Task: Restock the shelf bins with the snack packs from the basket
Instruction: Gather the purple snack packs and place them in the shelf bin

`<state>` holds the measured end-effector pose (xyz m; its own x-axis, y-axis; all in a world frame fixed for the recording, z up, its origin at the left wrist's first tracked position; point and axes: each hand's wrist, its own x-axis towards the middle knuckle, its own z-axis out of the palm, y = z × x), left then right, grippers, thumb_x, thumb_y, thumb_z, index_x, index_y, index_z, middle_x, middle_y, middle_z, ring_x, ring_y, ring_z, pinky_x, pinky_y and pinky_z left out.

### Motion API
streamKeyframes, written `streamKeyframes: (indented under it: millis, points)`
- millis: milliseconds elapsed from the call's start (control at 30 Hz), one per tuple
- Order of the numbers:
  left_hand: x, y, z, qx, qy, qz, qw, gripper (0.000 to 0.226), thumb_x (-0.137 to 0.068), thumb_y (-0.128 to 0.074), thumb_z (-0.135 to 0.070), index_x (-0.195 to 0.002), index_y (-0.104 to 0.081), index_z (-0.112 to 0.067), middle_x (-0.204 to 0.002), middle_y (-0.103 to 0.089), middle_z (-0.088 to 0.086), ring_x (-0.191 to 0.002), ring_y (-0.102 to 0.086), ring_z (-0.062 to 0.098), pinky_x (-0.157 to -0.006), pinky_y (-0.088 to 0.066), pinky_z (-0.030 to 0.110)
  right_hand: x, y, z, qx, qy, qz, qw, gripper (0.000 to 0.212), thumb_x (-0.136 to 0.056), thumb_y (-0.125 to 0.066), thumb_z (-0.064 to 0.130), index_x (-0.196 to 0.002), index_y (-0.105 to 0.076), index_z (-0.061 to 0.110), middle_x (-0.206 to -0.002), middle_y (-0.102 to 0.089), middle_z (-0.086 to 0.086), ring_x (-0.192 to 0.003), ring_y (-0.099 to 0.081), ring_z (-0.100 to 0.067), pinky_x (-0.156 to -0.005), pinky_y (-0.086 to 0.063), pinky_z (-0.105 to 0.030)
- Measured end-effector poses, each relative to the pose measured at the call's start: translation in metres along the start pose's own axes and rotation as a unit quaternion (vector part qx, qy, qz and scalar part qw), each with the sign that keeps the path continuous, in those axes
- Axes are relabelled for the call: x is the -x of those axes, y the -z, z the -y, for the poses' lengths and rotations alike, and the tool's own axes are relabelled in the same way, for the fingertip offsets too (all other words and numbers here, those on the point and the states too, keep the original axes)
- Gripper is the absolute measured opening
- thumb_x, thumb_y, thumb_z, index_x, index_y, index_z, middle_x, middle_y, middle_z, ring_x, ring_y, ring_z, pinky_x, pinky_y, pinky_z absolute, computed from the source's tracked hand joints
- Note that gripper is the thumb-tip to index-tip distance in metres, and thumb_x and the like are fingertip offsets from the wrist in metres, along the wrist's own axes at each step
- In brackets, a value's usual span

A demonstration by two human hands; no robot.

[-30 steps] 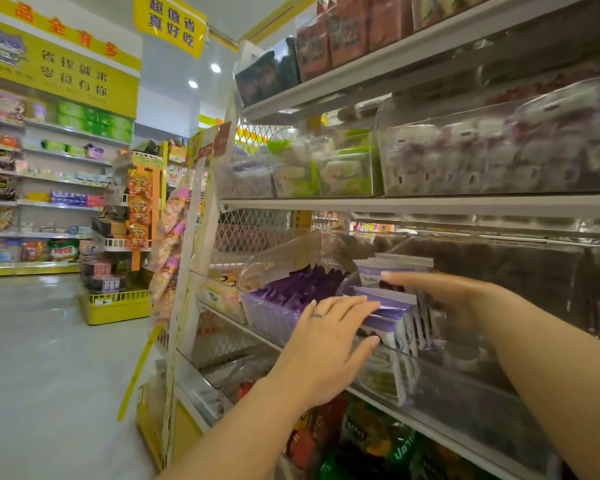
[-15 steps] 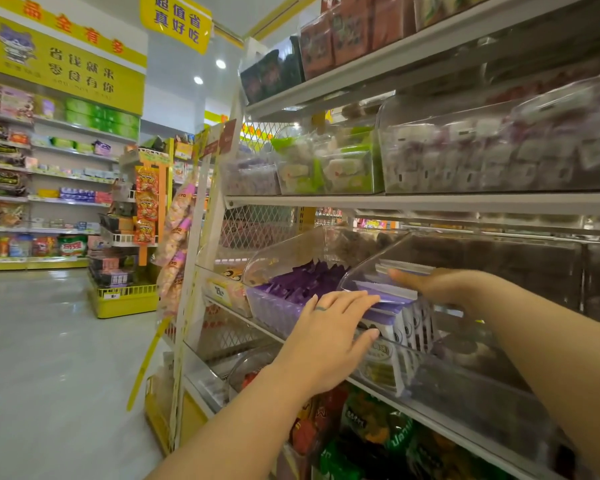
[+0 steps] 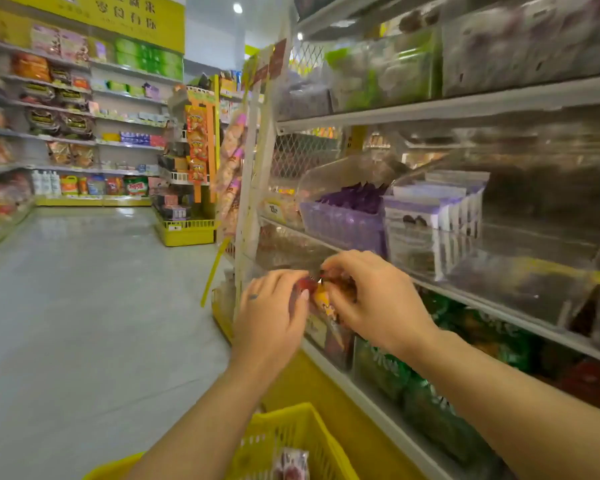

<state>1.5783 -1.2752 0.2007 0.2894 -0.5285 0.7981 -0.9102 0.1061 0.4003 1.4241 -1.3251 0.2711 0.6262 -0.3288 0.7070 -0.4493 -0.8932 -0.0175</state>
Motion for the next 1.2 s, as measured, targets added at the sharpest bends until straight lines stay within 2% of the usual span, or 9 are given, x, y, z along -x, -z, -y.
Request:
streamKeyframes:
  millis: [367,533,633,800,867,967,1067,1133,1200]
  points:
    - [0.234,0.068,0.118,-0.103,0.275,0.077,0.953,0.034,-0.089,-0.047,-0.025,-0.119,-0.062,-0.018,-0.117,-0.063,0.000,-0.111,-0.056,0.025,-0.100,-0.037,0.041,0.147,-0.212,0.092,-0.197,-0.114,0.283,0.932,0.024,-0.089,-0.059,0.026,-0.113,-0.062,0.022,-0.110,-0.065,0.004,-0.101,-0.060,-0.016,-0.080,-0.045,-0.029]
    - [0.311,0.066,0.154,-0.068,0.375,0.140,0.914,0.030,-0.096,-0.053,-0.015,-0.125,-0.057,-0.023,-0.125,-0.055,-0.005,-0.119,-0.050,0.015,-0.095,-0.037,0.023,0.202,-0.278,0.113,-0.246,-0.201,0.454,0.832,0.040,-0.092,-0.058,0.028,-0.130,-0.051,0.019,-0.124,-0.060,-0.003,-0.103,-0.059,-0.018,-0.087,-0.051,-0.035]
    - [0.329,0.051,0.171,-0.083,0.369,0.214,0.900,0.035,-0.095,-0.053,-0.017,-0.129,-0.053,-0.026,-0.131,-0.050,-0.007,-0.123,-0.046,0.012,-0.090,-0.033,0.018,0.217,-0.309,0.118,-0.276,-0.260,0.523,0.763,0.056,-0.092,-0.060,0.030,-0.142,-0.038,0.015,-0.137,-0.050,-0.008,-0.114,-0.055,-0.024,-0.094,-0.049,-0.038]
    - [0.318,0.015,0.202,-0.091,0.356,0.294,0.882,0.041,-0.094,-0.055,-0.018,-0.134,-0.048,-0.025,-0.135,-0.046,-0.005,-0.131,-0.038,0.015,-0.106,-0.032,0.026,0.232,-0.349,0.127,-0.340,-0.377,0.535,0.676,0.078,-0.089,-0.066,0.036,-0.150,-0.022,0.012,-0.149,-0.038,-0.010,-0.127,-0.046,-0.026,-0.100,-0.044,-0.036]
    - [0.314,0.006,0.220,-0.115,0.342,0.312,0.879,0.045,-0.094,-0.054,-0.018,-0.137,-0.046,-0.026,-0.139,-0.044,-0.004,-0.133,-0.036,0.016,-0.110,-0.030,0.030,0.241,-0.359,0.129,-0.360,-0.413,0.534,0.644,0.075,-0.089,-0.066,0.037,-0.147,-0.025,0.014,-0.139,-0.048,-0.007,-0.105,-0.055,-0.016,-0.077,-0.048,-0.020]
    - [0.305,-0.002,0.249,-0.177,0.324,0.382,0.847,0.061,-0.092,-0.059,-0.031,-0.146,-0.032,-0.027,-0.152,-0.033,-0.002,-0.140,-0.027,0.019,-0.115,-0.020,0.037,0.253,-0.369,0.132,-0.383,-0.466,0.506,0.617,0.068,-0.087,-0.069,0.033,-0.142,-0.031,0.017,-0.097,-0.052,0.010,-0.074,-0.051,0.002,-0.049,-0.039,-0.009]
    - [0.297,-0.006,0.271,-0.222,0.297,0.471,0.800,0.081,-0.085,-0.063,-0.048,-0.150,-0.019,-0.028,-0.157,-0.021,0.000,-0.143,-0.023,0.024,-0.115,-0.018,0.046,0.259,-0.378,0.134,-0.371,-0.483,0.475,0.636,0.068,-0.081,-0.075,0.034,-0.136,-0.039,0.016,-0.096,-0.056,0.009,-0.077,-0.057,-0.004,-0.053,-0.044,-0.014]
    - [0.293,-0.009,0.278,-0.246,0.276,0.497,0.785,0.091,-0.079,-0.066,-0.056,-0.150,-0.016,-0.029,-0.156,-0.023,0.001,-0.142,-0.026,0.026,-0.114,-0.018,0.050,0.258,-0.382,0.136,-0.379,-0.505,0.463,0.623,0.069,-0.077,-0.078,0.033,-0.133,-0.041,0.013,-0.113,-0.062,-0.004,-0.093,-0.063,-0.017,-0.065,-0.052,-0.024]
    - [0.289,-0.011,0.280,-0.265,0.264,0.508,0.776,0.096,-0.076,-0.066,-0.061,-0.150,-0.014,-0.030,-0.152,-0.029,0.003,-0.138,-0.034,0.028,-0.114,-0.016,0.053,0.256,-0.384,0.138,-0.382,-0.504,0.476,0.611,0.058,-0.077,-0.079,0.030,-0.121,-0.045,0.014,-0.107,-0.062,0.000,-0.092,-0.063,-0.015,-0.065,-0.050,-0.022]
